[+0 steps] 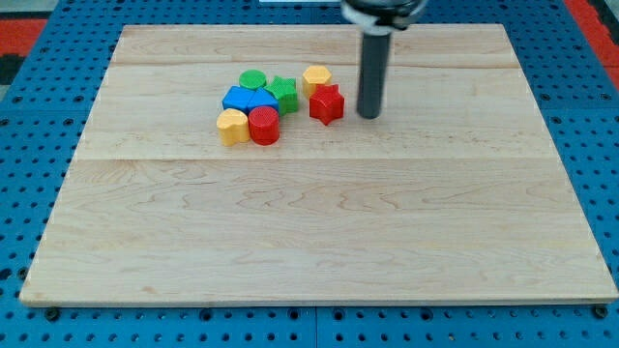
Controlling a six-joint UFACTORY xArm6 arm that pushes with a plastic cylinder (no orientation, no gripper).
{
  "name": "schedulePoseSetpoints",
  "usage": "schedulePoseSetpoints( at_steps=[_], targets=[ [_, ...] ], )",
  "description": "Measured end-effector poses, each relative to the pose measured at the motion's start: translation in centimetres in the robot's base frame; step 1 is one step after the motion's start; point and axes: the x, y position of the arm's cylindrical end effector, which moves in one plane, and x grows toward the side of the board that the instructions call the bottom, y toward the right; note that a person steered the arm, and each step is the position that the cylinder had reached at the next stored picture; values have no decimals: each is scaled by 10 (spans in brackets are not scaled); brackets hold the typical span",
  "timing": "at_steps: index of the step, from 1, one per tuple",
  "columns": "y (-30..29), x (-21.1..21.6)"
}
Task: Move the green star to the bottom of the red star
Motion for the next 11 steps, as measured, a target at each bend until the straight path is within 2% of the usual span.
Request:
schedulePoseSetpoints(
  at_steps=[1, 2, 3, 4, 6, 7, 8, 9, 10, 11],
  targets=[
    [34, -17],
    [26, -18],
    [-51, -30],
    [-95, -32],
    [-57, -65],
    [-109, -64],
    [-166, -38],
    [-150, -34],
    [-178, -9],
    [-164, 25]
  ],
)
